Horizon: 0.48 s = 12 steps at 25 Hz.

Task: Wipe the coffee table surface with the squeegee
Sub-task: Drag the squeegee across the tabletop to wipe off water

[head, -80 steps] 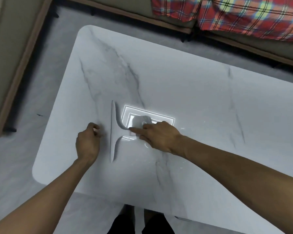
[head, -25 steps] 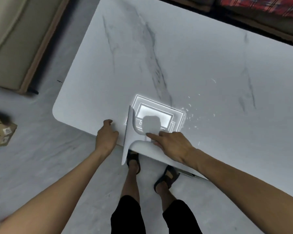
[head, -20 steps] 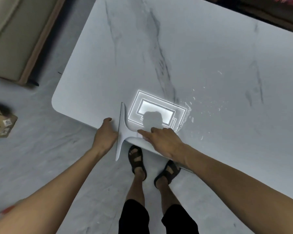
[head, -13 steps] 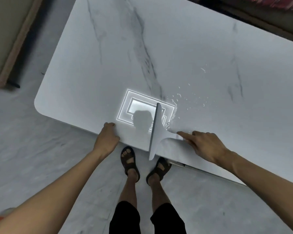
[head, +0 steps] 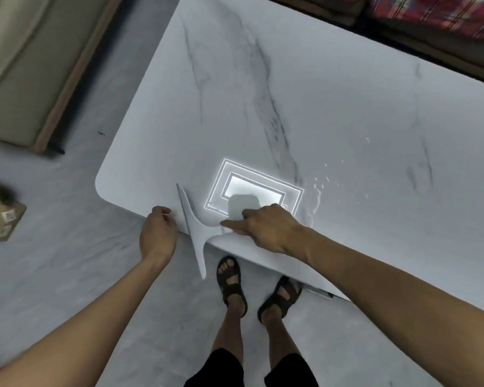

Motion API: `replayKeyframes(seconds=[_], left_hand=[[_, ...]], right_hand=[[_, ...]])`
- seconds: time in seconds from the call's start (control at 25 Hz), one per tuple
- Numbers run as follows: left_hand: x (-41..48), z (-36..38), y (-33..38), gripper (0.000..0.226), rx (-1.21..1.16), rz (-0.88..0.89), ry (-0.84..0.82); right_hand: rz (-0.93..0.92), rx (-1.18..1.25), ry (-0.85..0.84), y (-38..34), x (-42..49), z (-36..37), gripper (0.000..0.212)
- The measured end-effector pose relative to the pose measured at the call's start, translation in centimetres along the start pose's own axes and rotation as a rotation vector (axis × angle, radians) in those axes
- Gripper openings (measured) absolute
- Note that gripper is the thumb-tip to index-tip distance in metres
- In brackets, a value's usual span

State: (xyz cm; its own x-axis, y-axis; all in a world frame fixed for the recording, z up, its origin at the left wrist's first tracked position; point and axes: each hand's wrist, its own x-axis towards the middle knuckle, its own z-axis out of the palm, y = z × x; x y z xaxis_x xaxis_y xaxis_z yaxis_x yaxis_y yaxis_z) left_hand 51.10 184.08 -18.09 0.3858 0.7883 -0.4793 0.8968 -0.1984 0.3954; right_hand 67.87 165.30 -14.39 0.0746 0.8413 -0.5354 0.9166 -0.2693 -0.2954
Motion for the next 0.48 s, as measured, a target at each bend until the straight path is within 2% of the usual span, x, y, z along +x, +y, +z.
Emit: replayKeyframes(seconds=[0.12,0.2,0.32,0.48], left_hand=[[1.9,-1.1,-1.3,0.044,0.039,0.001,0.007],[2.4,-1.1,-1.5,0.05,0.034,0.023,-0.047],[1.9,0.0,-0.6,0.055,0.02,0.064,-0.162],[0.2,2.7,2.6,0.056,0.067,0.194,-0.339]], right_hand=[[-0.022,0.001,0.0,-2.1,6.7,-0.9,0.049],[0.008,0.032,0.036,-1.4,7.7,-0.9,0.045],[0.091,0.117,0.11,2.3,4.3,0.1,0.041],[0.359,0.186,0.137,8.2,-6.2,3.2,0.042]])
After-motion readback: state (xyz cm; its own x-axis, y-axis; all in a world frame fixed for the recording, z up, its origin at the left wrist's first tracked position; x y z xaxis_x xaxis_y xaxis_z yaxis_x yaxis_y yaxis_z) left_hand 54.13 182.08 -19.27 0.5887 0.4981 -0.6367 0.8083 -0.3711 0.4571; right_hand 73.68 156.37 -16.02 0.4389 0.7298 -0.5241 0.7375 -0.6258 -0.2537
